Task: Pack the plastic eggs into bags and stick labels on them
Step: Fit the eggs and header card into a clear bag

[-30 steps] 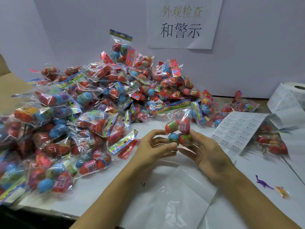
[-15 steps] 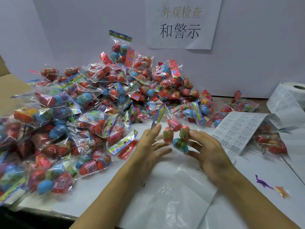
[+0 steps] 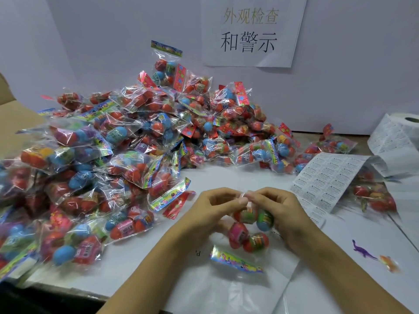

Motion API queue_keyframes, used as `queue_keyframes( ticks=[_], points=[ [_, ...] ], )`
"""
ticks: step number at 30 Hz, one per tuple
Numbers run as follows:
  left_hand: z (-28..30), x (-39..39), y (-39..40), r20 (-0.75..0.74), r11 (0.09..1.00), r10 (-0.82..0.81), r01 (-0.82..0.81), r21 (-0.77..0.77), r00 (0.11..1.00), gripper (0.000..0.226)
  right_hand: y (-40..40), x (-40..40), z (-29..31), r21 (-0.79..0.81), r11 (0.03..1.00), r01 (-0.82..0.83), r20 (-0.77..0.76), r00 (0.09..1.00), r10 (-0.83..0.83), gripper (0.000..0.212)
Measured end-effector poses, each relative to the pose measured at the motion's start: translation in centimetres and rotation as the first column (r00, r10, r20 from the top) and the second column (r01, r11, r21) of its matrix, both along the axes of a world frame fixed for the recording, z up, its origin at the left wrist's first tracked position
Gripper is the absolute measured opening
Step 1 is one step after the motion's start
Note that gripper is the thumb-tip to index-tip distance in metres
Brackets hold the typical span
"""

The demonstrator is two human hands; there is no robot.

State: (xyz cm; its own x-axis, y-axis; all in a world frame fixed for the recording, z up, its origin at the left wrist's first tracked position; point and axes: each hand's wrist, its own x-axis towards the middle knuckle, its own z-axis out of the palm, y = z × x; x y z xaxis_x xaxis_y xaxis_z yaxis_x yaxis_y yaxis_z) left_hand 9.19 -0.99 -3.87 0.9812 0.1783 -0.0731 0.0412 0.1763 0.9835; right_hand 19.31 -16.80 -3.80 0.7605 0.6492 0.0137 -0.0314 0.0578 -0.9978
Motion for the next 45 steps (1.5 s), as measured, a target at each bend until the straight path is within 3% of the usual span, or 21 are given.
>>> queue_keyframes(
  ticks=[4, 8, 11, 16, 23, 30, 35, 45],
  points=[
    [0.0, 0.2, 0.5, 0.006, 0.993, 0.093, -0.092, -0.070, 0.996, 0.014, -0.2, 0.2, 0.3, 0.008, 0.999, 0.041, -0.090, 0.995, -0.040, 0.053],
    [-0.1, 0.3, 0.9, 0.007, 0.977, 0.190, -0.189, -0.099, 0.982, 0.007, -0.3, 0.0, 0.4, -0.027, 1.000, -0.004, -0.072, 0.997, 0.002, 0.043],
    [0.1, 0.2, 0.8, 0.025, 0.978, 0.184, -0.180, -0.105, 0.983, 0.006, -0.2, -0.1, 0.3, -0.036, 0.999, 0.000, -0.053, 0.999, -0.002, 0.041],
    [0.0, 0.2, 0.4, 0.038, 0.987, 0.151, -0.149, -0.058, 0.988, 0.026, -0.3, 0.0, 0.3, -0.053, 0.998, 0.018, -0.053, 0.998, -0.020, 0.045],
    [0.3, 0.2, 0.4, 0.026, 0.975, 0.178, -0.173, -0.141, 0.984, 0.015, -0.1, -0.3, 0.5, -0.049, 0.999, 0.019, -0.047, 0.999, -0.022, 0.046],
    [0.1, 0.0, 0.1, 0.121, 0.984, 0.138, -0.122, -0.130, 0.983, 0.018, -0.2, -0.8, 0.5, -0.053, 0.999, 0.008, 0.104, 0.995, -0.002, 0.023],
    [0.2, 0.2, 0.3, 0.115, 0.978, 0.188, -0.176, -0.113, 0.975, 0.012, -0.2, -0.1, 0.5, -0.046, 0.999, 0.016, 0.038, 0.999, -0.014, 0.037],
    [0.8, 0.2, 0.8, 0.057, 0.961, 0.227, -0.214, -0.176, 0.972, 0.024, -0.4, 0.4, 1.1, 0.044, 0.997, 0.063, -0.094, 0.994, -0.059, 0.034]
  ],
)
